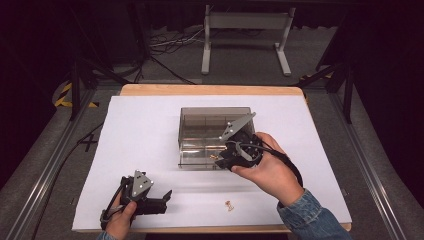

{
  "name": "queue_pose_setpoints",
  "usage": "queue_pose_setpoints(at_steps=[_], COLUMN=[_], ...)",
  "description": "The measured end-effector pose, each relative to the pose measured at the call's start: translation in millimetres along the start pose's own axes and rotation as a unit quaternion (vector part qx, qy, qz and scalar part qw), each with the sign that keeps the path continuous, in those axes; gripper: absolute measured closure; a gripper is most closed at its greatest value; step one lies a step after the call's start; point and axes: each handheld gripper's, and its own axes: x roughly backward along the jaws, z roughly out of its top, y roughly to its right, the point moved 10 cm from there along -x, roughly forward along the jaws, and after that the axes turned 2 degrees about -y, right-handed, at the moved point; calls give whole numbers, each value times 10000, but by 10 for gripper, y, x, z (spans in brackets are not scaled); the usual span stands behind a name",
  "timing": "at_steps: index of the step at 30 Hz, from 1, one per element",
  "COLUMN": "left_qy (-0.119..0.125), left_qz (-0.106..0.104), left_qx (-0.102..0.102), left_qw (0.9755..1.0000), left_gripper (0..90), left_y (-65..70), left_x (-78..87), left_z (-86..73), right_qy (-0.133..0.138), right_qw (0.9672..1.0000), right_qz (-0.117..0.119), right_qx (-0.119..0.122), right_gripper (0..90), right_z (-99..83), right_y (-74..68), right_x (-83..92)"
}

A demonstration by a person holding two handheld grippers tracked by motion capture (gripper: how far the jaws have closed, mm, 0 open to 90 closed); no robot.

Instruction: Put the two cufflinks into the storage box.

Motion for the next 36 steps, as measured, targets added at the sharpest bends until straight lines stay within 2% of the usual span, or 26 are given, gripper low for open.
queue_pose_setpoints(at_steps=[6, 8, 17, 21, 29, 36], left_qy=[0, -6, -14, -20, -10, -37], left_qz=[9, 1, 10, 13, 16, 30], left_qx=[-5, -2, -17, -24, -10, -27], left_qw=[10000, 10000, 10000, 10000, 10000, 10000], left_gripper=[1, 1, 1, 1, 1, 1], left_y=[-3, 2, 2, 6, 10, 8], left_x=[-1, -2, -2, -6, -14, -19], left_z=[0, -2, -4, -5, -5, -11], right_qy=[102, 152, 284, 374, 360, 280], right_qw=[9999, 9996, 9992, 9988, 9986, 9990], right_qz=[72, 91, 153, 211, 308, 292], right_qx=[102, 223, 218, 246, 249, 195], right_gripper=[646, 645, 630, 627, 616, 611], right_z=[-68, -86, -200, -254, -377, -471], right_y=[-65, -83, -148, -193, -254, -272], right_x=[71, 91, 112, 59, -64, -184])
